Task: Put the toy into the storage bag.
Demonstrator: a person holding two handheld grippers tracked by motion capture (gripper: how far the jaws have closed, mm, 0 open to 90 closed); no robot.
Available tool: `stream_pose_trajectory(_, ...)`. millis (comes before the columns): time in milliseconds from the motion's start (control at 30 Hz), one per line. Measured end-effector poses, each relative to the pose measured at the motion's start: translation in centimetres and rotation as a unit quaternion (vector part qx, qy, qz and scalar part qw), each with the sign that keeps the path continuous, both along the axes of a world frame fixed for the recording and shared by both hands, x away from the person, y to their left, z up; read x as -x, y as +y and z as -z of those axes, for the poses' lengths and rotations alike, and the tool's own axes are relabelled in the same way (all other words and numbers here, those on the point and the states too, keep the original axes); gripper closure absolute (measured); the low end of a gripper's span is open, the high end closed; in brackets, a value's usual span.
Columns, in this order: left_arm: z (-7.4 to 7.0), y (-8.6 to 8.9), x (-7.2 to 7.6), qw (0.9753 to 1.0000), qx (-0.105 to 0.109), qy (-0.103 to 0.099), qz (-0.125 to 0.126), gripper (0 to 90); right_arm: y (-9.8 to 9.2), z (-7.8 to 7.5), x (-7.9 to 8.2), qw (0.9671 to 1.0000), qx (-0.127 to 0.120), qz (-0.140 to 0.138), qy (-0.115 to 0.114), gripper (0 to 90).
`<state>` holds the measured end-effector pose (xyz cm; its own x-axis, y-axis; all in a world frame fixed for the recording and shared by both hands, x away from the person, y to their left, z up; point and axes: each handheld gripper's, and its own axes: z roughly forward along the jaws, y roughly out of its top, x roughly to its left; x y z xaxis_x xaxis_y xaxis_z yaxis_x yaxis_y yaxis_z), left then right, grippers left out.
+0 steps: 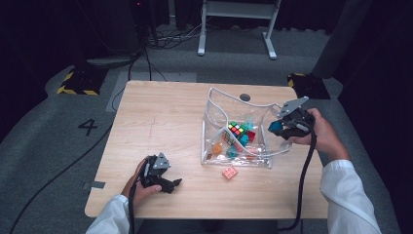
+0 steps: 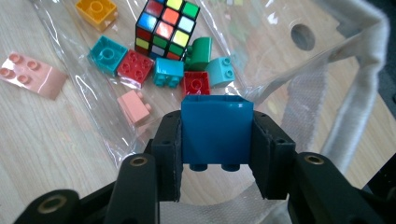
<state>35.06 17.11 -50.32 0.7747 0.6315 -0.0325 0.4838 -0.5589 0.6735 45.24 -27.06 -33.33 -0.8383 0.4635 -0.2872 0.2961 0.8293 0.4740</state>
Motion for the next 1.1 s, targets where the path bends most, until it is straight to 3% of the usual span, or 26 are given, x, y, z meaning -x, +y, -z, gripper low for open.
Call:
stream_pose_trajectory(167,0.0,0.0,0.0,1.0000,0.000,0.000,0.000,10.2,0.2,-0.4,0.2,0.9997,-0.019,-0.011,-0.007,58.9)
stream_pose_trajectory(400,0.0,0.0,0.0,1.0000,0.000,0.000,0.000,10.2,0.9,-0.7,0.2,0.9999,-0.008,-0.009,-0.009,58.8)
stream_pose_trajectory(567,0.0,0.0,0.0,1.0000,0.000,0.000,0.000,10.2,0.8,-0.3,0.2,0.9995,-0.029,-0.009,-0.003,51.3)
stream_pose_trajectory(700,0.0,0.0,0.0,1.0000,0.000,0.000,0.000,10.2,0.3,-0.5,0.8,0.9979,-0.064,-0.001,-0.009,46.5)
stream_pose_trajectory(867,0.0,0.0,0.0,1.0000,0.000,0.000,0.000,10.1,-1.1,-0.8,2.6,0.9919,-0.120,0.012,-0.039,40.2)
stream_pose_trajectory(1100,0.0,0.0,0.0,1.0000,0.000,0.000,0.000,10.2,-3.9,-1.3,5.6,0.9760,-0.197,0.039,-0.084,30.5)
